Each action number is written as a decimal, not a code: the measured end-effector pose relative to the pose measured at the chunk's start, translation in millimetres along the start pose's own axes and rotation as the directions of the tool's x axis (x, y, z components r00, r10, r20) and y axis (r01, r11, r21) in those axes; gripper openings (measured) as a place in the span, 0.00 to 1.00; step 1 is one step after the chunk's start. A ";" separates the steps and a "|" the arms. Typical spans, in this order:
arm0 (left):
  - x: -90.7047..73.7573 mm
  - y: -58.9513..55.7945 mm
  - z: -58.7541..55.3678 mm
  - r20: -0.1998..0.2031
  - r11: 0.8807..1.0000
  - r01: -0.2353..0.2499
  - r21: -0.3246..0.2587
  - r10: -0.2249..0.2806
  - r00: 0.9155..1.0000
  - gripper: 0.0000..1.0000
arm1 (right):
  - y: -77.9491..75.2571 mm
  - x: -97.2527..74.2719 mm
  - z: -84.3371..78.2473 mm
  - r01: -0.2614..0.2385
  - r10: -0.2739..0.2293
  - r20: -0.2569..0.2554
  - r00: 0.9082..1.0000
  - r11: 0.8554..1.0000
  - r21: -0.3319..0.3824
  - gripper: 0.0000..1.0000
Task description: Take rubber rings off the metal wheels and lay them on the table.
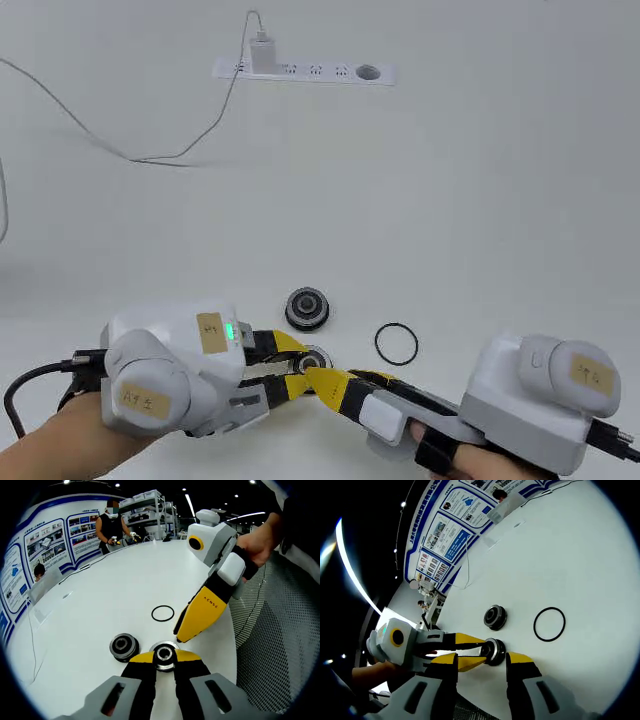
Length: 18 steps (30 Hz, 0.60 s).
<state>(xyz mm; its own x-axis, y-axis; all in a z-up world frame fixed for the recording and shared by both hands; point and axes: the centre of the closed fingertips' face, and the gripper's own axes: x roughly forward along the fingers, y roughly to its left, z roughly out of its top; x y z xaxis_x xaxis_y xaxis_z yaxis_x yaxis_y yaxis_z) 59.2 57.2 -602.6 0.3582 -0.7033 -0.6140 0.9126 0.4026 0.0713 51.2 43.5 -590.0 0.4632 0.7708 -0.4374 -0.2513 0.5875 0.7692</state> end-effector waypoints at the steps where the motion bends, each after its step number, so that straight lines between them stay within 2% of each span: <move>1: 0.1 0.0 0.1 -0.001 1.000 0.001 0.001 -0.001 1.000 0.13 | 0.6 1.1 0.1 -0.004 0.004 0.001 1.000 1.000 0.008 0.41; 3: 0.2 0.1 -0.2 -0.002 1.000 0.001 0.002 -0.001 1.000 0.13 | 3.0 4.1 -0.3 -0.012 0.012 0.001 1.000 0.999 0.045 0.44; 9: 0.4 0.7 -0.7 -0.001 1.000 0.004 0.001 -0.004 1.000 0.13 | 4.4 8.0 0.3 -0.011 0.011 0.004 1.000 0.997 0.071 0.50; 14: 0.4 0.9 -1.2 -0.002 1.000 0.007 0.004 -0.007 1.000 0.13 | 4.6 11.7 1.8 -0.013 0.012 0.007 1.000 0.993 0.115 0.51; 18: 0.5 0.9 -1.2 -0.002 1.000 0.006 0.004 -0.006 1.000 0.13 | 2.8 14.2 0.8 -0.002 0.002 -0.001 1.000 0.994 0.113 0.52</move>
<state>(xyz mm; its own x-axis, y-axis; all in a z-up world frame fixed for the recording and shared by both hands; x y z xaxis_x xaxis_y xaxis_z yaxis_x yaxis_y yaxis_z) 60.0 57.9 -603.7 0.3527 -0.7043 -0.6160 0.9154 0.3963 0.0711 57.8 55.8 -593.6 0.4618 0.7723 -0.4363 -0.1550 0.5546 0.8176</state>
